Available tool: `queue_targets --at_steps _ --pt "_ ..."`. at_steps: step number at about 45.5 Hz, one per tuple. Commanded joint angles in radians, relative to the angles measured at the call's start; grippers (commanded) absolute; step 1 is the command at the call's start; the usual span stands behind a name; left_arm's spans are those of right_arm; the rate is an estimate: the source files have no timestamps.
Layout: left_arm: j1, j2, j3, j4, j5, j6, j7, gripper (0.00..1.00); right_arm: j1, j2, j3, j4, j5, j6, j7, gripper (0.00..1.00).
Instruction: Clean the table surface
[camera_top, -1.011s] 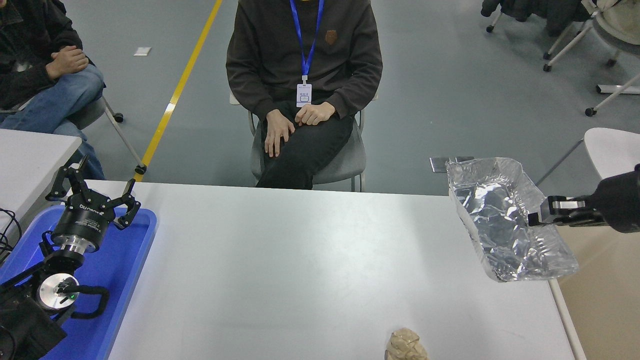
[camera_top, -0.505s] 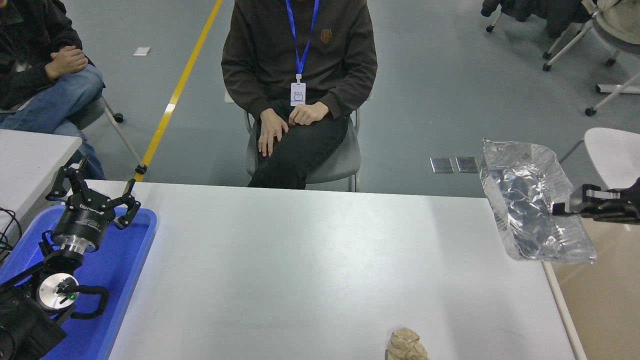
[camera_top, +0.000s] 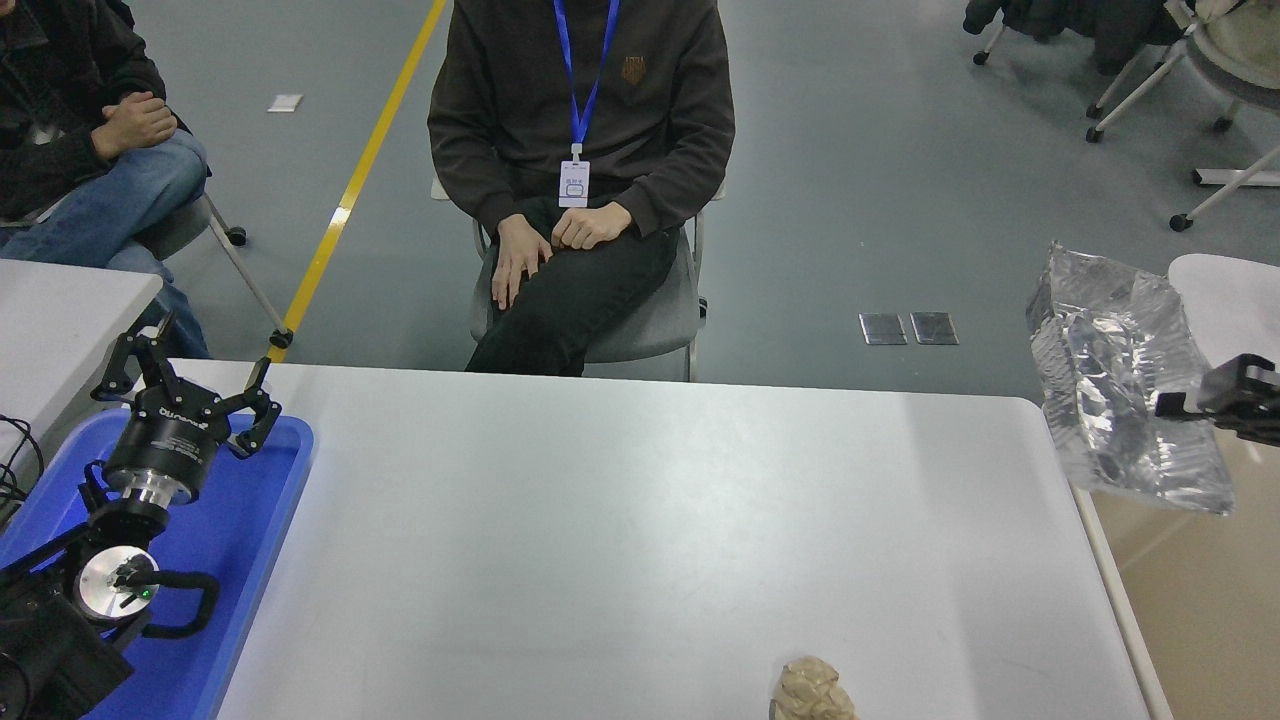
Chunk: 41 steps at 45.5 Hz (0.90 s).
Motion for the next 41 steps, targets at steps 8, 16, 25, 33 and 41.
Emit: queue_targets --at_steps 8,16,25,33,41 --pt "0.000 0.000 0.000 0.000 0.000 0.000 0.000 1.00 -0.155 0.049 0.006 -0.109 -0.055 -0.147 0.033 0.00" --pt "0.000 0.000 0.000 0.000 0.000 0.000 0.000 1.00 -0.209 0.111 0.004 -0.258 -0.064 -0.174 0.065 0.00" --pt "0.000 0.000 0.000 0.000 0.000 0.000 0.000 1.00 -0.279 0.131 -0.001 -0.277 -0.199 -0.308 0.069 0.00" --pt "0.000 0.000 0.000 0.000 0.000 0.000 0.000 1.00 -0.324 0.152 -0.002 -0.307 -0.285 -0.383 0.069 0.00" --pt "0.000 0.000 0.000 0.000 0.000 0.000 0.000 1.00 -0.338 0.198 -0.010 -0.393 -0.308 -0.423 0.069 0.00"
